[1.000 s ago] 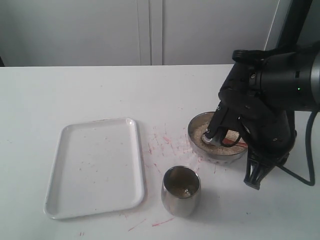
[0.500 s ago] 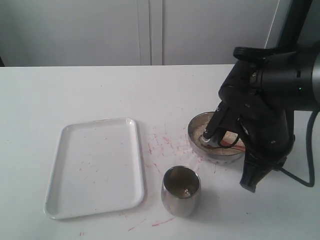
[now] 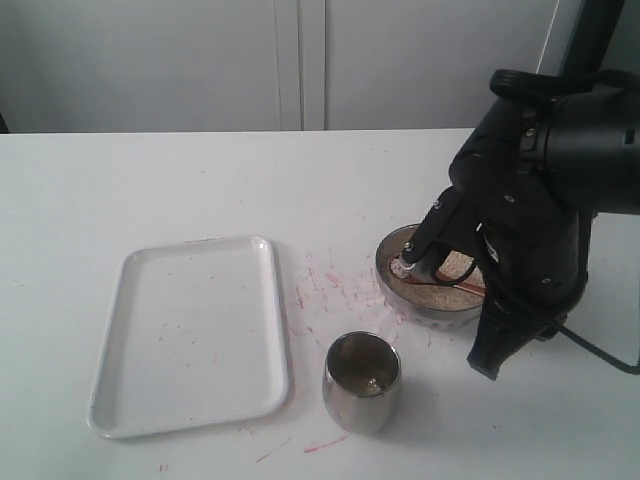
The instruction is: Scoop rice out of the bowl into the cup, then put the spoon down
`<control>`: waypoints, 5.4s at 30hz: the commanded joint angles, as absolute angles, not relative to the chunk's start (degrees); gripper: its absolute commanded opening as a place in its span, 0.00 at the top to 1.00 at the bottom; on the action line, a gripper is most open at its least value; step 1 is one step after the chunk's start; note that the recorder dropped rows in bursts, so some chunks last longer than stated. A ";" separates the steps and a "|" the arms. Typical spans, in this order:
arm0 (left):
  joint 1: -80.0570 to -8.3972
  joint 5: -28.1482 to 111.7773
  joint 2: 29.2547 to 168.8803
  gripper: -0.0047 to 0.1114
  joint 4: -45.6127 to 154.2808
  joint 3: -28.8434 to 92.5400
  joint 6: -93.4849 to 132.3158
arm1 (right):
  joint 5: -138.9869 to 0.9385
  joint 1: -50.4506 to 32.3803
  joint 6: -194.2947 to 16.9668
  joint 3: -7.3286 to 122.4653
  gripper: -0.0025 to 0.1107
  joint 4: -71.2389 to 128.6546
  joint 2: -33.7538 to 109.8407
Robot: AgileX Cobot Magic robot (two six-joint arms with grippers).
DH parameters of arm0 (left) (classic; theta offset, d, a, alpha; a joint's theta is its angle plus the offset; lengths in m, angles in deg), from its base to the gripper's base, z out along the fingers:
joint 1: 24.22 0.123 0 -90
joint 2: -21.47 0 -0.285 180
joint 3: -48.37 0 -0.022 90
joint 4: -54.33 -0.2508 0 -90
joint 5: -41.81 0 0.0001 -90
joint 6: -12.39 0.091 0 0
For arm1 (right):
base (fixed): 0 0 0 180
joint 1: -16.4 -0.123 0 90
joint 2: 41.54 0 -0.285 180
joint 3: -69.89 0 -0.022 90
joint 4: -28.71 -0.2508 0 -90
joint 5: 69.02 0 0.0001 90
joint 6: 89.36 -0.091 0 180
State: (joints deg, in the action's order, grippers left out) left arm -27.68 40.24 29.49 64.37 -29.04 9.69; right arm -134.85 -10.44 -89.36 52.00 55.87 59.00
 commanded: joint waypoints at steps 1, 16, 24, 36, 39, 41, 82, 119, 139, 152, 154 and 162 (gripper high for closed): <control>-27.81 40.46 29.25 0.84 64.91 -28.84 9.58 | -133.20 -8.84 -91.89 50.20 0.98 54.15 58.04; -27.81 40.46 29.25 0.84 64.91 -28.84 9.58 | -125.07 -6.42 -92.64 45.12 0.98 47.67 52.07; -27.81 40.46 29.25 0.84 64.91 -28.84 9.58 | -127.85 -6.42 -92.64 45.12 0.98 46.31 47.79; -27.81 40.46 29.25 0.84 64.91 -28.84 9.58 | -132.14 -6.54 -86.28 45.12 0.98 40.36 42.80; -27.81 40.46 29.25 0.84 64.91 -28.84 9.58 | -133.15 -8.58 -84.44 45.12 0.98 38.91 42.07; -27.81 40.46 29.25 0.84 64.91 -28.84 9.58 | -133.69 -10.70 -84.44 45.12 0.98 39.02 42.07; -27.81 40.46 29.25 0.84 64.91 -28.84 9.58 | -138.99 -27.21 -90.51 40.49 0.98 54.14 38.59; -27.81 40.46 29.25 0.84 64.91 -28.84 9.58 | -135.64 -27.21 -92.34 35.25 0.98 60.05 29.78; -27.81 40.46 29.25 0.84 64.91 -28.84 9.58 | -132.59 -27.21 -88.45 35.25 0.98 65.95 29.78; -27.81 40.46 29.25 0.84 64.91 -28.84 9.58 | -130.64 -27.21 -87.91 35.25 0.98 70.84 29.78; -27.81 40.46 29.25 0.84 64.91 -28.84 9.58 | -130.64 -27.21 -87.38 35.25 0.98 71.09 29.78; -27.81 40.46 29.25 0.84 64.91 -28.84 9.58 | -132.26 -30.69 -86.52 35.25 0.98 68.77 29.53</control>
